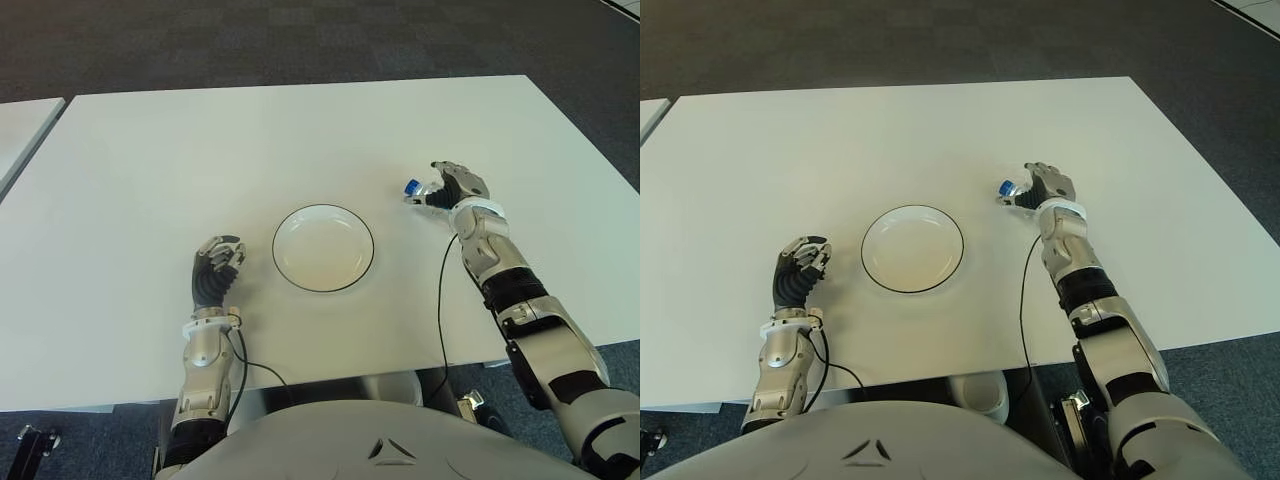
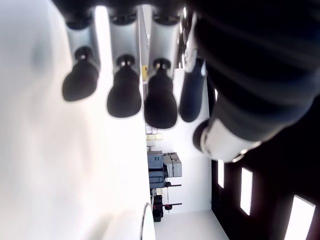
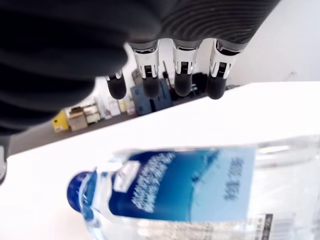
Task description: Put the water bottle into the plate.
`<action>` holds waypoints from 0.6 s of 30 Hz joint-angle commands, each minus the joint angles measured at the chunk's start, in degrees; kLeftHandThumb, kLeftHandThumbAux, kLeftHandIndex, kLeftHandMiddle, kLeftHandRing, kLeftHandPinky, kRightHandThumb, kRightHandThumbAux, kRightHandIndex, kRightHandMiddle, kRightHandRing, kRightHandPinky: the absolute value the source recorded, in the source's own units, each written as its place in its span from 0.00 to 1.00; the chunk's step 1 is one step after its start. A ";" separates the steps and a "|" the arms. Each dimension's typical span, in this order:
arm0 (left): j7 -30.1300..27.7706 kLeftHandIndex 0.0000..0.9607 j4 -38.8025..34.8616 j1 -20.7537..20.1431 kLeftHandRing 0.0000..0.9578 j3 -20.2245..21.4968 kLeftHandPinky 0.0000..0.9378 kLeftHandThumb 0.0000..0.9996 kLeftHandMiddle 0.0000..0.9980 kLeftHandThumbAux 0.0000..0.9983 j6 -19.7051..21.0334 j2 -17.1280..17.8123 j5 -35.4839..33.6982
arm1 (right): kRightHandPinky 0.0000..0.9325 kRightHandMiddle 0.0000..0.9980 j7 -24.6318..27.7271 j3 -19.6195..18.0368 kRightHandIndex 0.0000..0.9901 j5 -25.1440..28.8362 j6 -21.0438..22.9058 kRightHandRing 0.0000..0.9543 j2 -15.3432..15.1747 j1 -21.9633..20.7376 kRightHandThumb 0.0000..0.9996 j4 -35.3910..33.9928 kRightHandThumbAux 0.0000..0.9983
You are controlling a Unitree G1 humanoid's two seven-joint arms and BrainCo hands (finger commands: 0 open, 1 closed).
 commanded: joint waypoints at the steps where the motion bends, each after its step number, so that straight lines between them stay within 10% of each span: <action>1: -0.30 0.45 0.46 0.13 0.80 -0.27 0.80 0.70 0.76 0.72 0.30 0.12 0.32 | 0.00 0.00 1.31 1.64 0.00 0.29 0.97 0.00 0.80 -1.74 0.42 3.97 0.49; 18: -0.45 0.45 -0.23 0.40 0.80 -0.05 0.81 0.70 0.75 0.72 0.73 0.09 -0.25 | 0.00 0.00 -1.74 4.90 0.00 2.69 -2.29 0.00 4.51 -6.19 0.39 24.43 0.55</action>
